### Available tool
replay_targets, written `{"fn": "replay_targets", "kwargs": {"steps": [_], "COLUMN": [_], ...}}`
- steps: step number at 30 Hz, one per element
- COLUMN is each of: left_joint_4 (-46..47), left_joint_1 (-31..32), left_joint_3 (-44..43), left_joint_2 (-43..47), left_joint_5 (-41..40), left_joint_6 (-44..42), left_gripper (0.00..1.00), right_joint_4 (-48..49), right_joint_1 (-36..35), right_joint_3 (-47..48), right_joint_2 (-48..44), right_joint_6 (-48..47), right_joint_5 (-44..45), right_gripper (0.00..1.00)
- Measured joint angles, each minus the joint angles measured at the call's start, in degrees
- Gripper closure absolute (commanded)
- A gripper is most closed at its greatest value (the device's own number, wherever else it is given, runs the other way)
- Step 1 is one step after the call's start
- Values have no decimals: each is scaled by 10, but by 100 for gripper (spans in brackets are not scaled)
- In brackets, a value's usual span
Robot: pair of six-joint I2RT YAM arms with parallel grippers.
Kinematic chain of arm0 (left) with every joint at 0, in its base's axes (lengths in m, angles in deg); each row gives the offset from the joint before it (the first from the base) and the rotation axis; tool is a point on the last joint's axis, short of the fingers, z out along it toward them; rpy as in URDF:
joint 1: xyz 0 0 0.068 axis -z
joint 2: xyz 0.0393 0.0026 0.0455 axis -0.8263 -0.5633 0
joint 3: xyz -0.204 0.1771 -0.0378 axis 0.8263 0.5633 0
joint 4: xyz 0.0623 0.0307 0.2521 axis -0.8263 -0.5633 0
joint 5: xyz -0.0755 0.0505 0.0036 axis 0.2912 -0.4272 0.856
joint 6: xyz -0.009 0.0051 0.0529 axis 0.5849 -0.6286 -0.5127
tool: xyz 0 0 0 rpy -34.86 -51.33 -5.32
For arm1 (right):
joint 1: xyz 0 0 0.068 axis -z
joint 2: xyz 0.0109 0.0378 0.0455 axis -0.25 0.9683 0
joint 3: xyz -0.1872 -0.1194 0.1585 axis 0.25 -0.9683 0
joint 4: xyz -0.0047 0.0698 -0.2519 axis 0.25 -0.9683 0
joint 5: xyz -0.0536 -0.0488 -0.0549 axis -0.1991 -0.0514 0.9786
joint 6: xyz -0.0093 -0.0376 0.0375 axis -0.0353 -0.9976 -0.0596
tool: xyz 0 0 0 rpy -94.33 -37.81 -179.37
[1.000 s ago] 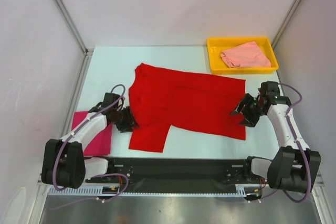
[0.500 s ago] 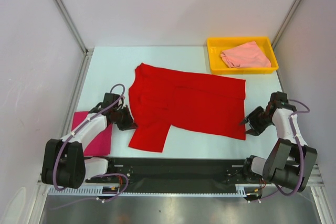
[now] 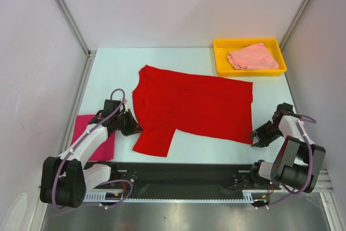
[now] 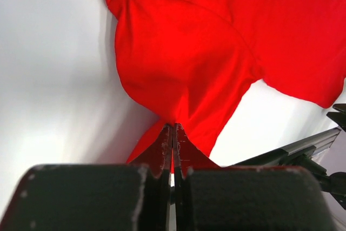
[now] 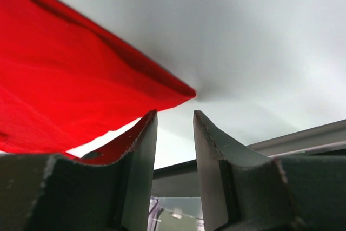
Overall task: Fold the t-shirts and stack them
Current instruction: Fold the tshirt
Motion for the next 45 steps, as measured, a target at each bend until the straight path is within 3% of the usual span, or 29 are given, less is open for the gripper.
{"fn": "replay_targets", "kwargs": {"steps": [11, 14, 15, 17, 32, 45], "left_joint_4": [-2, -2, -2, -3, 2, 42], "left_joint_1": [0, 0, 0, 0, 0, 3], "left_joint_3": [0, 2, 4, 8, -23, -315], "left_joint_2": [14, 25, 31, 42, 66, -190], "left_joint_5": [0, 0, 0, 0, 0, 3], "left_joint_6": [7, 12, 14, 16, 44, 22], "left_gripper": [100, 100, 100, 100, 100, 100], "right_joint_4": [28, 28, 29, 33, 27, 27], "right_joint_1": [0, 0, 0, -7, -65, -72], "right_joint_3": [-8, -8, -8, -8, 37, 167], "right_joint_2": [43, 47, 48, 48, 40, 136], "right_joint_6": [16, 15, 16, 17, 9, -31], "right_joint_5": [7, 7, 6, 5, 17, -1], "right_gripper": [64, 83, 94, 100, 100, 100]}}
